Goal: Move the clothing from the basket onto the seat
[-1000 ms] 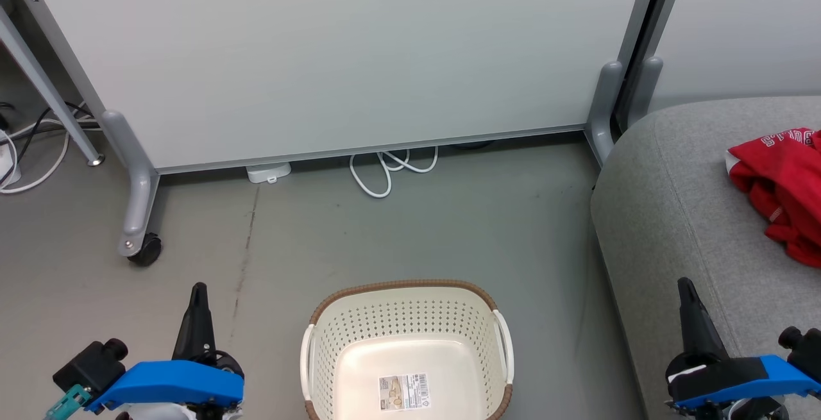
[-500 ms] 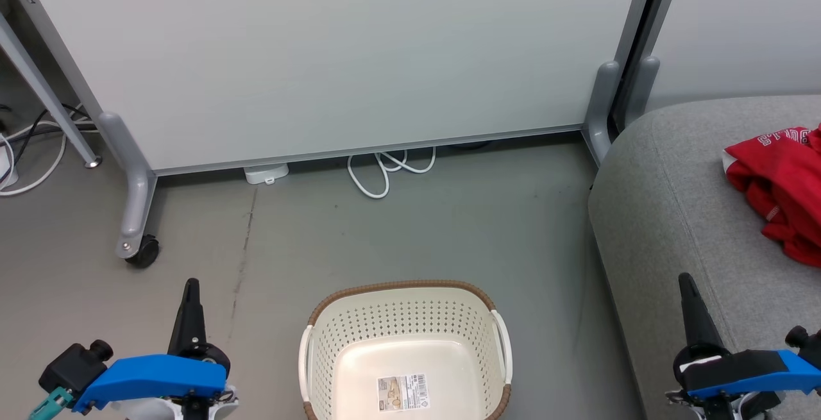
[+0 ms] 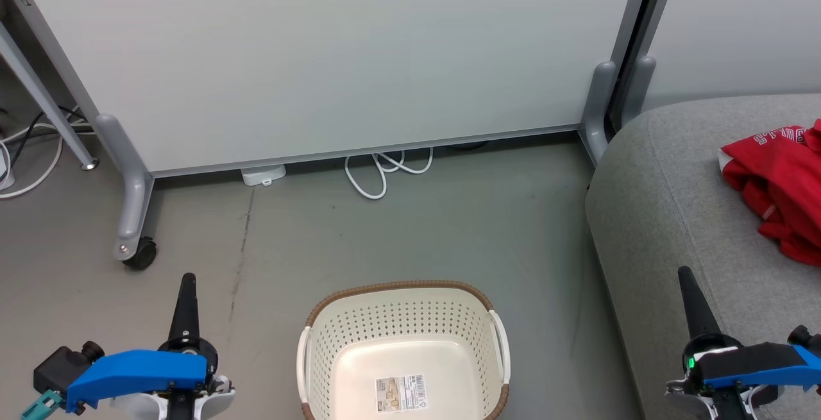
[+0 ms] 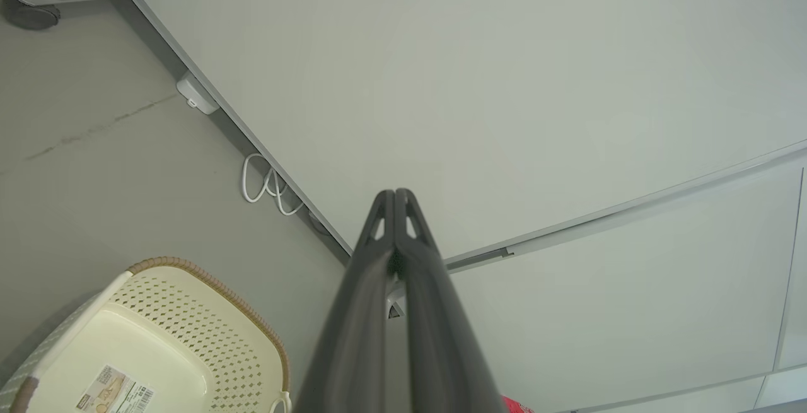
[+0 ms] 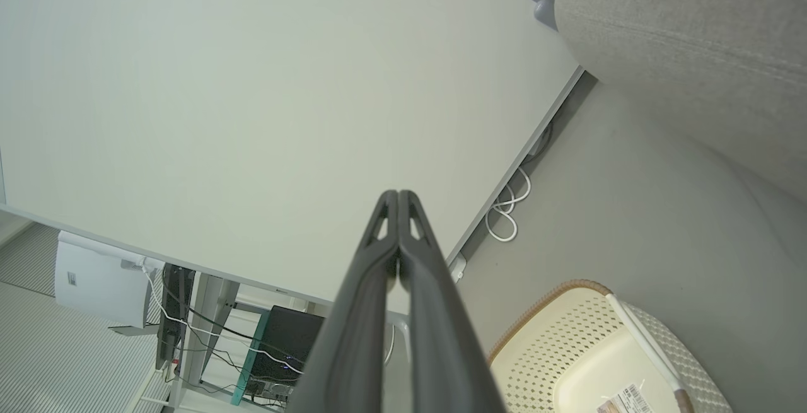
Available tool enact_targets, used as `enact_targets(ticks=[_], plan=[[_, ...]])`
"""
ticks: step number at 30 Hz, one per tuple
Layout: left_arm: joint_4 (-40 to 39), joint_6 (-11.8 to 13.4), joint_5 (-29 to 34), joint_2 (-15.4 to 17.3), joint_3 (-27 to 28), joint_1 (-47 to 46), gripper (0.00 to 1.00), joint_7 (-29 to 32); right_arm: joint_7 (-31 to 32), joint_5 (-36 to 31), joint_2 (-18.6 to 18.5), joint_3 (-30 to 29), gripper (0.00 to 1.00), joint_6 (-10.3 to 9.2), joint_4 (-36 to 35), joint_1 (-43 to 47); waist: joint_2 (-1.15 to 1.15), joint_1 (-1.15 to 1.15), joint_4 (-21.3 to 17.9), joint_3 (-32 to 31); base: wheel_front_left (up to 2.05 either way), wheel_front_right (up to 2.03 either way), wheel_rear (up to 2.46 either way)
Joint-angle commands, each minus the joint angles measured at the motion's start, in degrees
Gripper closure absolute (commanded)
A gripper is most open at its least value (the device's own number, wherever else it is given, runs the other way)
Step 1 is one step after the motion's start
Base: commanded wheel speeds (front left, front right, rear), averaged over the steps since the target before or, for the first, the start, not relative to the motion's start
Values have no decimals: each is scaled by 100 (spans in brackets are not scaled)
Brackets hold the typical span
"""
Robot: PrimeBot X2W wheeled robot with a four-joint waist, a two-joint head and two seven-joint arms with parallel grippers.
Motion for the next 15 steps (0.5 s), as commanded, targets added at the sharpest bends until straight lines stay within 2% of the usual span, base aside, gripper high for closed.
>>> enact_targets(ticks=[1,15], plan=[[-73,-40,-156,11,49,-136,100,35,41,165,0,-12,100,2,-57,-117,0,0,-3,-1,0,0,0],[-99,-46,-848,11,118,-162,100,209,223,887,2,-32,100,2,-57,-162,0,0,-29,-6,0,0,0]])
